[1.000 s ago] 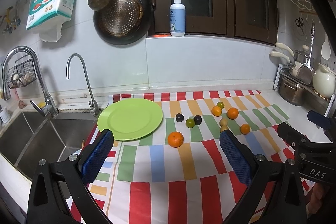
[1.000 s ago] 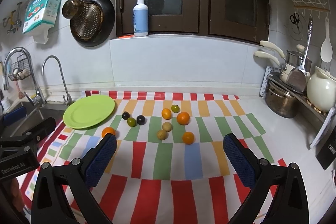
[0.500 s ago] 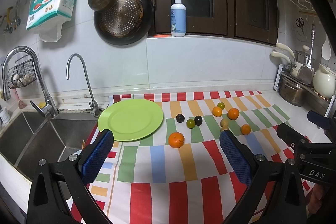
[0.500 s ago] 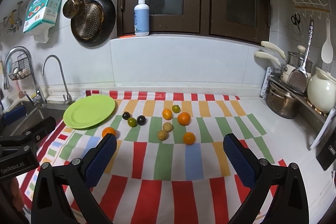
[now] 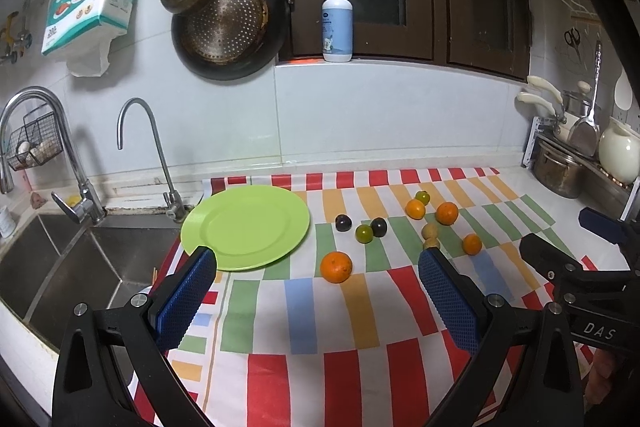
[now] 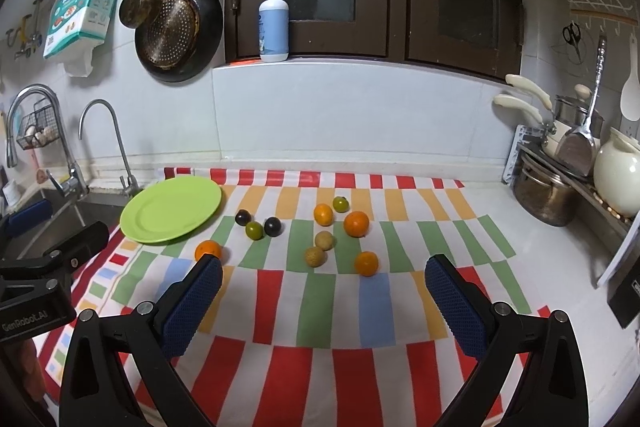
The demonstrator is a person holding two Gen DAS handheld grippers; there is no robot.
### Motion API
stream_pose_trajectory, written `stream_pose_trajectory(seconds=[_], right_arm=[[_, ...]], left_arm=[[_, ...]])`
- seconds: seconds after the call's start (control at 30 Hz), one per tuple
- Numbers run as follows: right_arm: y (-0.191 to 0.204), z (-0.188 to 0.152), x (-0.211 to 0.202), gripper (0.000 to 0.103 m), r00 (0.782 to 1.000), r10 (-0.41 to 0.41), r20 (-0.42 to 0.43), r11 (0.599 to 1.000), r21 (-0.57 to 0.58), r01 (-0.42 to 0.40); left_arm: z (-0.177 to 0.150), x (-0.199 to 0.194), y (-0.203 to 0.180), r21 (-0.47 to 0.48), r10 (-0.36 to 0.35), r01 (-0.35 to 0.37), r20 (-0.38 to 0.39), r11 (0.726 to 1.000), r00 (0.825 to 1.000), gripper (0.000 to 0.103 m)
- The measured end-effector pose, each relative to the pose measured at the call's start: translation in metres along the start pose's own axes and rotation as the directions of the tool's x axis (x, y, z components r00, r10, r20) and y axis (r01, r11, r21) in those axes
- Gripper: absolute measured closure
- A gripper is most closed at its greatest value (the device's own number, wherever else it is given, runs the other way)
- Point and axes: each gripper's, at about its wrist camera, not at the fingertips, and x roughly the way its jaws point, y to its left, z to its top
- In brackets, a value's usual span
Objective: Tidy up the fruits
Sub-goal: 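Lower the left tool toward a mandarin while the right tool approaches a yellow-brown fruit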
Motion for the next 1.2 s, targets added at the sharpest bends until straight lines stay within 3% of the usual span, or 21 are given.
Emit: stream_pose_trajectory(seconds=[0.37,0.6,0.87,1.2], right_arm=[[0.008,0.009,0.041,0.003,0.999,0.036,-0.039,0.999,-0.023,-0.037],[0.010,0.009,0.076,0.011,0.993,0.061,-0.099,0.997,-0.033,-0.064],[0.009,0.000,0.123,0.021,0.974,0.091,-0.205,0.995,-0.020,-0.098],[0.007,-0.011,0.174,0.033,0.943,0.123,-0.309,0.992,0.013,-0.125]], left_arm=[[0.005,0.041,0.003,-0.006,-0.004,0.004,-0.045,1.000,0.999,0.001],[0.003,0.078,-0.001,0.006,-0.016,0.017,-0.112,1.000,0.994,0.012],[-0.006,0.122,-0.003,-0.002,-0.045,0.045,-0.210,0.999,0.977,0.019],[-0.021,0.170,-0.004,-0.026,-0.087,0.083,-0.323,0.996,0.943,0.031]])
